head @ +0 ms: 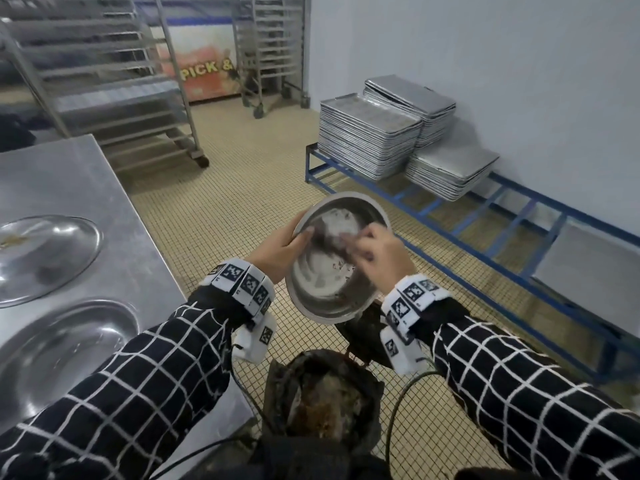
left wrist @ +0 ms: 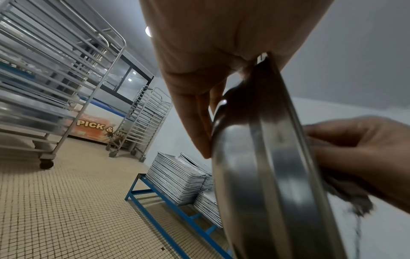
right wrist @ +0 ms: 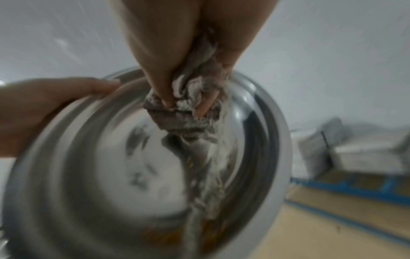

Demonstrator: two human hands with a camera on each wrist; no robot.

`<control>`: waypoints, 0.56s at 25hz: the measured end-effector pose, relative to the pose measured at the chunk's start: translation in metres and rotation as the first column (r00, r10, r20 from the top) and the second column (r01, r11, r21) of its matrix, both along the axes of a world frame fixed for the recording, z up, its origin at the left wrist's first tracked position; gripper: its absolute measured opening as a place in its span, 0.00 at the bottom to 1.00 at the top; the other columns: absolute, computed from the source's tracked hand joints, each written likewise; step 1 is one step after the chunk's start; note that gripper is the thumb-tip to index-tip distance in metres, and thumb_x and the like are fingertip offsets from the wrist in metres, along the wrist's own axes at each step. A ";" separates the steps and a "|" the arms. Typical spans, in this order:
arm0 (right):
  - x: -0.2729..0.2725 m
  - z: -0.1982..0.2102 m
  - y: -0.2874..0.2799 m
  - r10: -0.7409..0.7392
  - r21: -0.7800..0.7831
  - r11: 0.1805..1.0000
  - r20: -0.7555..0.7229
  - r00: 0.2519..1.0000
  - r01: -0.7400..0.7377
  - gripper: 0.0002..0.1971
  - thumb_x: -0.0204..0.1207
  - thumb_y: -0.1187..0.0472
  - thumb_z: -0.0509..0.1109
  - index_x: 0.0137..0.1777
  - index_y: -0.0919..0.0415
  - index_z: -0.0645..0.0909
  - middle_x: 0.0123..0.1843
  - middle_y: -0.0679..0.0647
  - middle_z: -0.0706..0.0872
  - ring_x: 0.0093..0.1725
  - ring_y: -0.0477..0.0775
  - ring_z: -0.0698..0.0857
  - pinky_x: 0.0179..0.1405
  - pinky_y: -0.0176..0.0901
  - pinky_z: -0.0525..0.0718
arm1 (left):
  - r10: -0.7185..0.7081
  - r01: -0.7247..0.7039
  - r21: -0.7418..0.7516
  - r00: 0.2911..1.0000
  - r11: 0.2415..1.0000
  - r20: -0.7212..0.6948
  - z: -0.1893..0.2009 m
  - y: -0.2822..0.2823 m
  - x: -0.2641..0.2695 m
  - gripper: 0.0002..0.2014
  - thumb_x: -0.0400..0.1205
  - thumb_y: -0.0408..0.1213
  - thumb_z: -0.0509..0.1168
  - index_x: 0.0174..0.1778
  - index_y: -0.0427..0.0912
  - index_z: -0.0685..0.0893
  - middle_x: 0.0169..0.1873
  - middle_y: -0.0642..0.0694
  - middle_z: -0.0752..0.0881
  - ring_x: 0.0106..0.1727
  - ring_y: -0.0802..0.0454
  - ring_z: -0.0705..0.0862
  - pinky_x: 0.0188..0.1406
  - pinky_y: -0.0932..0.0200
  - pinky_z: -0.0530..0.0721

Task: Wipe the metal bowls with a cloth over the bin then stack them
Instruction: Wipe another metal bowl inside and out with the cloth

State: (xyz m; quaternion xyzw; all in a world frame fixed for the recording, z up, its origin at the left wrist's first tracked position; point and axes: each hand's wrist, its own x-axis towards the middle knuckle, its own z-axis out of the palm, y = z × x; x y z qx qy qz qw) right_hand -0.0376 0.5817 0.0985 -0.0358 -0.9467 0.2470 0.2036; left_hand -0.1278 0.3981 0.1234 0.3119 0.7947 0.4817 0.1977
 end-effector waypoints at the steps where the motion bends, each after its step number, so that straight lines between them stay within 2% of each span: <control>1: -0.006 0.008 0.009 -0.005 0.088 0.996 -0.064 0.998 0.011 0.11 0.78 0.59 0.69 0.55 0.64 0.86 0.49 0.55 0.81 0.44 0.51 0.79 0.46 0.39 0.81 | -0.005 0.005 -0.008 1.000 1.000 -0.017 0.004 0.002 0.000 0.17 0.89 0.48 0.49 0.75 0.60 0.67 0.48 0.49 0.89 0.43 0.55 0.90 0.43 0.58 0.90; 3: -0.018 0.018 0.025 0.022 0.264 0.965 -0.067 0.997 -0.003 0.13 0.78 0.58 0.65 0.55 0.64 0.86 0.49 0.60 0.81 0.46 0.58 0.80 0.42 0.47 0.83 | -0.004 0.003 -0.014 0.998 1.000 -0.059 0.012 0.005 0.001 0.14 0.89 0.48 0.49 0.70 0.64 0.67 0.45 0.53 0.88 0.40 0.60 0.89 0.43 0.63 0.89; 5: -0.022 0.011 0.039 0.029 0.392 0.920 0.006 1.000 -0.029 0.11 0.76 0.65 0.70 0.56 0.64 0.87 0.53 0.64 0.82 0.53 0.65 0.81 0.44 0.56 0.86 | 0.000 0.001 0.013 0.997 1.000 -0.072 0.021 0.008 0.004 0.12 0.89 0.47 0.50 0.66 0.67 0.65 0.42 0.56 0.87 0.35 0.63 0.88 0.36 0.70 0.86; 6: -0.020 0.003 0.045 0.029 0.416 0.908 0.044 0.999 -0.045 0.12 0.74 0.68 0.71 0.57 0.64 0.87 0.56 0.66 0.83 0.56 0.68 0.81 0.46 0.60 0.86 | 0.012 -0.008 0.050 0.997 0.999 -0.078 0.024 0.009 0.005 0.12 0.88 0.48 0.50 0.66 0.68 0.64 0.43 0.56 0.86 0.36 0.64 0.88 0.35 0.69 0.86; 8: -0.012 -0.014 0.046 0.030 0.374 0.924 0.132 0.991 -0.077 0.16 0.76 0.67 0.68 0.63 0.64 0.85 0.66 0.66 0.80 0.65 0.68 0.78 0.58 0.62 0.83 | 0.041 -0.026 0.120 0.991 0.992 -0.127 0.023 0.011 0.004 0.14 0.87 0.53 0.51 0.69 0.68 0.65 0.51 0.55 0.86 0.45 0.61 0.89 0.42 0.60 0.89; 10: -0.008 -0.028 0.039 0.028 0.248 0.965 0.218 0.976 -0.083 0.18 0.80 0.64 0.64 0.70 0.62 0.79 0.72 0.64 0.74 0.71 0.66 0.74 0.69 0.56 0.76 | 0.032 -0.006 0.121 0.977 0.993 -0.212 0.015 0.012 -0.001 0.20 0.85 0.60 0.50 0.74 0.67 0.65 0.62 0.51 0.84 0.57 0.53 0.86 0.51 0.47 0.88; 12: -0.013 -0.037 0.029 0.012 0.168 0.983 0.360 0.933 -0.078 0.21 0.82 0.66 0.60 0.74 0.56 0.75 0.75 0.60 0.70 0.73 0.63 0.70 0.72 0.53 0.71 | 0.026 -0.002 0.080 0.955 0.997 -0.296 0.010 0.012 -0.004 0.24 0.84 0.61 0.49 0.77 0.68 0.61 0.69 0.49 0.79 0.64 0.50 0.82 0.56 0.41 0.85; 14: -0.019 -0.044 0.022 0.023 0.190 0.974 0.465 0.885 -0.125 0.24 0.81 0.69 0.57 0.76 0.52 0.73 0.76 0.57 0.69 0.74 0.61 0.69 0.70 0.52 0.71 | 0.056 -0.034 0.063 0.923 0.997 -0.380 0.010 0.013 -0.003 0.23 0.87 0.53 0.51 0.79 0.65 0.61 0.71 0.49 0.76 0.65 0.53 0.78 0.58 0.43 0.84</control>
